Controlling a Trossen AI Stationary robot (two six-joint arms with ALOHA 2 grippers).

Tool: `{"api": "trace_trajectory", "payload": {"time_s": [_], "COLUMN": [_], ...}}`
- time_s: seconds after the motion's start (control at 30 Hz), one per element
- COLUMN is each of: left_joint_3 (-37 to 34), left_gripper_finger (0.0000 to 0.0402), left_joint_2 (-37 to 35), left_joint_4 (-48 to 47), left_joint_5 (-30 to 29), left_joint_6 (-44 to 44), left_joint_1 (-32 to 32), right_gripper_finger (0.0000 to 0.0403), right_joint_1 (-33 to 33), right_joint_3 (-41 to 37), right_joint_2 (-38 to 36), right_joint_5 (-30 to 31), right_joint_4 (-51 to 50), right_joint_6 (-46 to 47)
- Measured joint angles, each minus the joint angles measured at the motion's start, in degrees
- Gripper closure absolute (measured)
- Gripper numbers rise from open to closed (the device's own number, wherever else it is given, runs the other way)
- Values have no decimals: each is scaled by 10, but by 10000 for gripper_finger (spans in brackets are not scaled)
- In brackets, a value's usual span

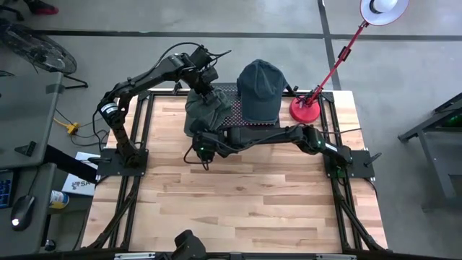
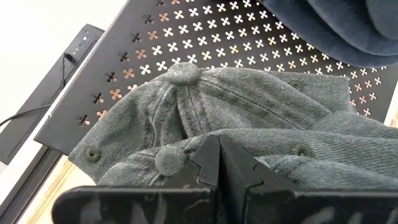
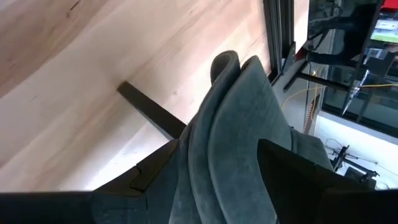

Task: Pick & Place hat
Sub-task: Stack the dark green cap on top of the other dark green caps on the shelf

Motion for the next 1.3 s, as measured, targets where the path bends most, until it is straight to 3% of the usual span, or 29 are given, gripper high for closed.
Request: {"api": "trace_trajectory", "payload": {"time_s": [0.33, 0.5, 1.17, 1.3], "left_joint_3": [0, 0, 0, 0], "left_gripper_finger": [402, 401, 401, 401], "left_joint_2": [0, 0, 0, 0], "left_joint_4": [0, 0, 1, 0], "left_joint_5": [0, 0, -9, -8], "left_joint_6": [1, 1, -3, -3], "left_joint_1": [0, 0, -12, -12], "right_gripper_finger": [194, 202, 286, 324], "right_joint_1": [2, 2, -11, -9], "right_joint_3": [0, 0, 0, 0], "right_joint_2": [1, 21, 33, 33], "right_joint_5": [-30, -13, 34, 44], "right_joint_4": [-13, -7, 35, 31], "right_joint_6": [3, 0, -16, -20]}}
